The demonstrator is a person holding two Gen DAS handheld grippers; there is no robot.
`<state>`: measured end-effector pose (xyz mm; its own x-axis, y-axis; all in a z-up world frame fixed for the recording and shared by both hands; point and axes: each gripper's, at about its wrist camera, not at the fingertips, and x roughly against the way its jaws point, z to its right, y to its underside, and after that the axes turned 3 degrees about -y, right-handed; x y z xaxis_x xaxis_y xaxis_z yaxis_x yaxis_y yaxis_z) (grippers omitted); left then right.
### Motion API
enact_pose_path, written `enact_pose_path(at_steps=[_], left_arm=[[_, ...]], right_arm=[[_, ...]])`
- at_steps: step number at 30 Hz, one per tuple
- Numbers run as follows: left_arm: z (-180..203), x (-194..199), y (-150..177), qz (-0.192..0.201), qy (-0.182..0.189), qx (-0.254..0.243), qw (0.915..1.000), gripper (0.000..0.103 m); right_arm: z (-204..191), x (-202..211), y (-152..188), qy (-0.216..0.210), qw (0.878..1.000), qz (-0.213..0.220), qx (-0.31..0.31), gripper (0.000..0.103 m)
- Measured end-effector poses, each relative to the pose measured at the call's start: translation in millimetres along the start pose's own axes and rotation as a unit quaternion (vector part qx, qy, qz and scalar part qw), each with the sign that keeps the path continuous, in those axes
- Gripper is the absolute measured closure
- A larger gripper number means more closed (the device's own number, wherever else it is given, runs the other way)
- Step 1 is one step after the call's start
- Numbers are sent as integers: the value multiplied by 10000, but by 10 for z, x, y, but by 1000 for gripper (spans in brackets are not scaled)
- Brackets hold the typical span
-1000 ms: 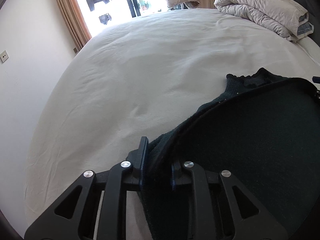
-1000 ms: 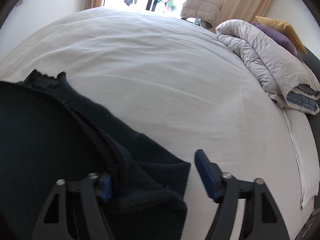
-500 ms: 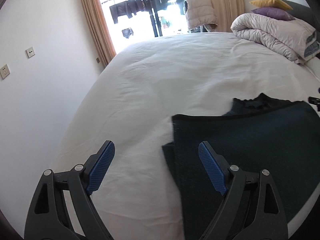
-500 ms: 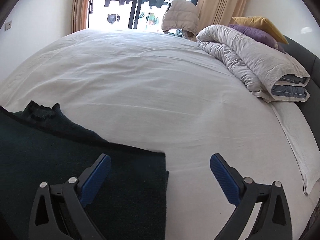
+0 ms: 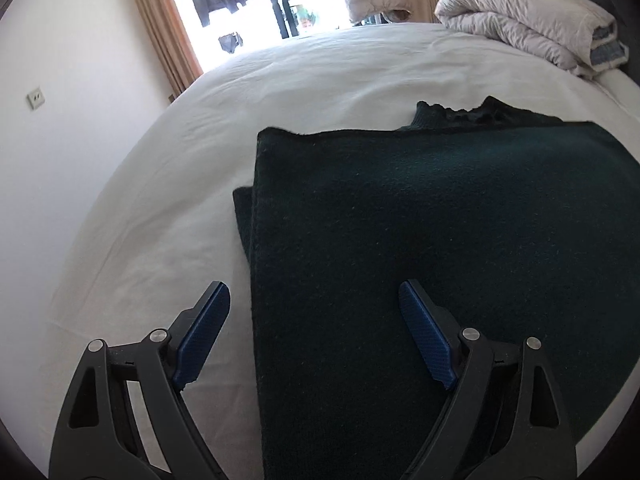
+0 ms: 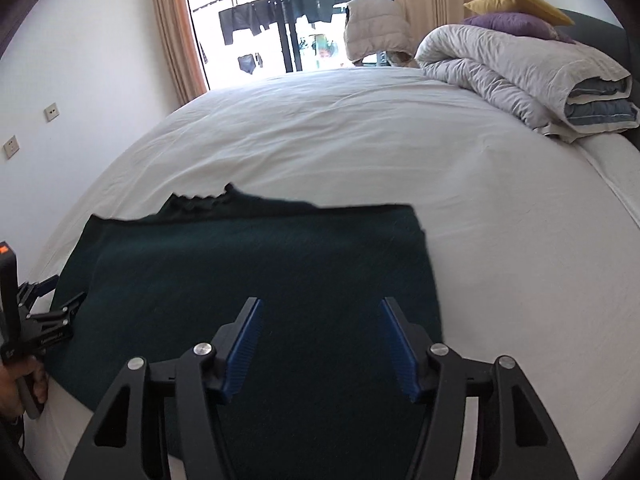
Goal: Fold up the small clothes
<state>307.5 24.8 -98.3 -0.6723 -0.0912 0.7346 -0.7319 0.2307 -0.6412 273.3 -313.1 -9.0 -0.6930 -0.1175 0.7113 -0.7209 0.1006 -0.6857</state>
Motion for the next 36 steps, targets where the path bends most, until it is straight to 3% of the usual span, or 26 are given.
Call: enact_pose_path(at_steps=[3, 12, 15, 19, 22, 25, 26, 27, 29, 31, 33, 35, 36], left_arm=[[-135, -72, 48, -229, 187, 402, 9988, 15], [-230, 39, 332, -330, -16, 794, 9963, 15], [-256, 75, 388, -384, -65, 933, 9949, 15], [-328, 168, 487, -409, -128, 1104, 9930, 15], [-359, 207, 543, -378, -134, 1205, 9919, 15], [-362, 222, 562, -383, -149, 1240, 9914, 15], [-370, 229, 571, -389, -136, 1256, 9912, 15], [-380, 234, 581, -388, -121, 1276, 9910, 15], [-391, 237, 595, -380, -105, 1295, 9908, 15], [-396, 237, 599, -374, -105, 1302, 9907, 15], [-403, 245, 609, -356, -105, 1305, 9908, 15], [-412, 244, 615, -340, -90, 1322, 9906, 15], [-419, 249, 620, -333, -84, 1328, 9906, 15]], right_arm=[[-16, -103, 96, -25, 10000, -66, -70, 41], [236, -430, 46, 295, 9987, -20, -412, 42], [253, -516, -35, 517, 9981, -74, -339, 38], [189, -325, -125, 669, 9962, -163, -540, 40], [-33, -28, -68, 317, 9987, 336, -212, 35], [44, -112, 46, -47, 9990, 167, -401, 34], [150, -194, 100, 5, 9983, 22, -584, 34], [289, -269, 160, 31, 9966, -85, -822, 38], [506, -238, 242, -412, 9921, 165, -1175, 48], [663, -192, 260, -462, 9898, 142, -1340, 78], [836, -139, 269, -418, 9862, 149, -1594, 99], [945, -16, 281, -114, 9821, 274, -1858, 101], [933, 65, 279, 196, 9812, 321, -1895, 88]])
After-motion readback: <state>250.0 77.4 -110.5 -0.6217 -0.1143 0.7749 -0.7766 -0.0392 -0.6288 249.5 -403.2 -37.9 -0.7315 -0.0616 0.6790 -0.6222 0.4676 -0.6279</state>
